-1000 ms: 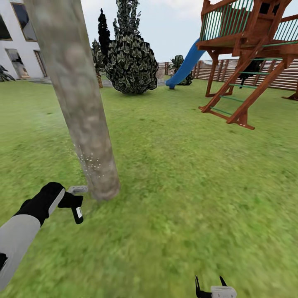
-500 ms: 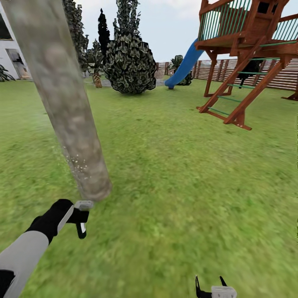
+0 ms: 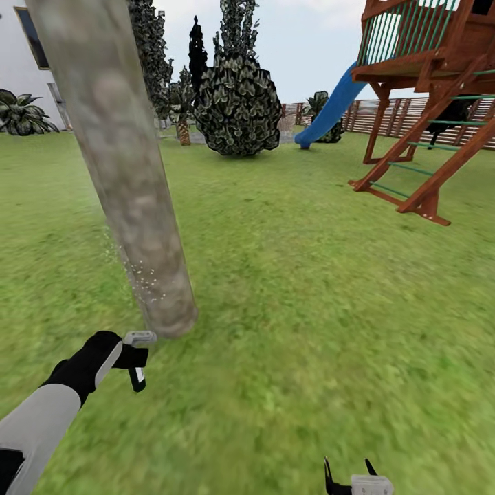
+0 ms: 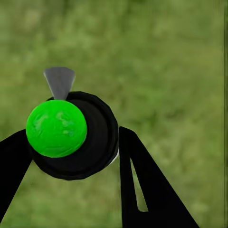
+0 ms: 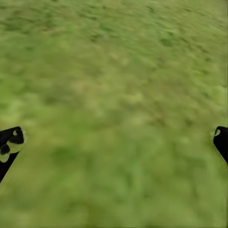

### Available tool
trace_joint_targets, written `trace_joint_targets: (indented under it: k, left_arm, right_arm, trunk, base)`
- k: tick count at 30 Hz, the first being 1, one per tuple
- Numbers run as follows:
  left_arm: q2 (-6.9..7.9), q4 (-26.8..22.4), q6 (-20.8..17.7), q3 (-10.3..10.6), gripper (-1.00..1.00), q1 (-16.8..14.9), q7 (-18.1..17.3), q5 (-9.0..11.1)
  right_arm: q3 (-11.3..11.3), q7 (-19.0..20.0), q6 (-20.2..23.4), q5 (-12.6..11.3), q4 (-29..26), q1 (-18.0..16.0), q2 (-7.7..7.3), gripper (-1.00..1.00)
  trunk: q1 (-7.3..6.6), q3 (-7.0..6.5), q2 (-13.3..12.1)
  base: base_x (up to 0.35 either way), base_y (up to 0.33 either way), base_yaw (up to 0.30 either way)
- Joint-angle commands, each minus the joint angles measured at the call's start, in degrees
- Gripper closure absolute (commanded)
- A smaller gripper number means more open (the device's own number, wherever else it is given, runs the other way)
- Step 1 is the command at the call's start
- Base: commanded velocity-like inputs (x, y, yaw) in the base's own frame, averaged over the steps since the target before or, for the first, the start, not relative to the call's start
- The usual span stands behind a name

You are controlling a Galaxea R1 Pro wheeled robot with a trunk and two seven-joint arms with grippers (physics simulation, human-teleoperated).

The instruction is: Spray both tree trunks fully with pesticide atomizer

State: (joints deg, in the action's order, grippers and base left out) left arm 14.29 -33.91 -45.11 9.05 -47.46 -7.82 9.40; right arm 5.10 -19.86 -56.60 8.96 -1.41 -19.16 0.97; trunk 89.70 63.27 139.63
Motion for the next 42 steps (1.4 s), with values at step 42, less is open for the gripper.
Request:
trace_joint_targets:
  k: [42]
  left_arm:
    - [-0.17,-0.36,0.15,0.00,1.00,0.00,0.00,0.00]
  right_arm:
    - [0.03,0.00,0.00,0.00,0.00,0.00,0.08,-1.00]
  trunk:
    - [0.00,0.00,0.00]
  base:
    - [0.111,-0.252,0.130]
